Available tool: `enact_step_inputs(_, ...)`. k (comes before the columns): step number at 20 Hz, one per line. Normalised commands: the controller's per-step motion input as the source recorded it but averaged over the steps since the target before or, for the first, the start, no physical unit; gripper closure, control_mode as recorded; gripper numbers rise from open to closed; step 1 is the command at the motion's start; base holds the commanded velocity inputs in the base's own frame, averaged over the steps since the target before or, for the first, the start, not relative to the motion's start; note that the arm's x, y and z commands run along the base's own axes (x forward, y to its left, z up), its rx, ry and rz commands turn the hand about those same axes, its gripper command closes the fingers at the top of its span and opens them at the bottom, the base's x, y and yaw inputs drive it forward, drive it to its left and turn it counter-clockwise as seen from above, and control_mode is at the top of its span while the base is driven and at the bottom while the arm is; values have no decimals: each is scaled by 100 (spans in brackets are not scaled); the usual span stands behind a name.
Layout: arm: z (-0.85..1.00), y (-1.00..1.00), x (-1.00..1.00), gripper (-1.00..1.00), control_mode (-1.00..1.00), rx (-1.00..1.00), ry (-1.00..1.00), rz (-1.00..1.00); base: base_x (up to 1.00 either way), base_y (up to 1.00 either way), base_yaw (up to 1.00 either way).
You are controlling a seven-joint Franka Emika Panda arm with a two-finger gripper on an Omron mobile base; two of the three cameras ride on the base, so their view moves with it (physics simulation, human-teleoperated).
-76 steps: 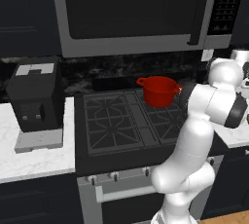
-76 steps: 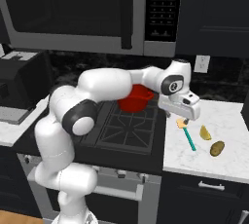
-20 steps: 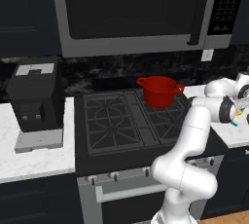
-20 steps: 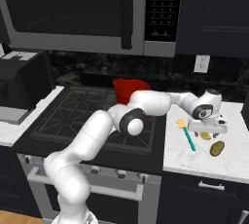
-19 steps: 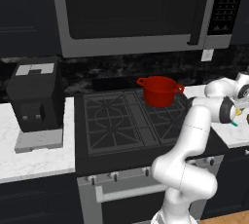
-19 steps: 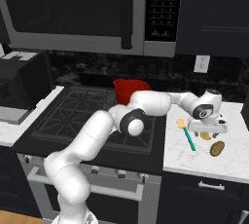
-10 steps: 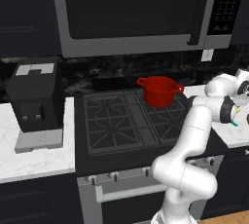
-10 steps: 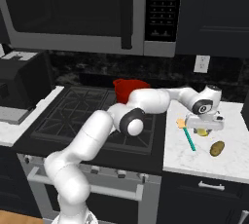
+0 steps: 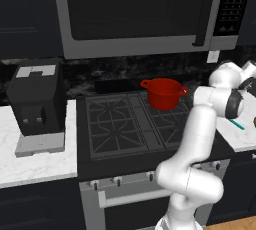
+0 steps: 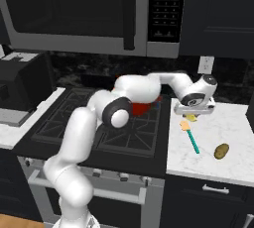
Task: Put the lemon wedge and potato in the pot. Retrieve the spatula and lightly stir the vegetables in the pot.
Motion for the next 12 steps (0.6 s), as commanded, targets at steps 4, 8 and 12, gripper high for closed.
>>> enact_step_inputs(4, 32, 99, 0, 100, -100, -8, -47, 5, 0, 0, 0)
enact_step_inputs(8, 68, 69, 6, 100, -100, -3, -33, 4, 0, 0, 0)
enact_step_inputs(12, 73, 35, 37, 100, -100, -4, 2, 7, 0, 0, 0)
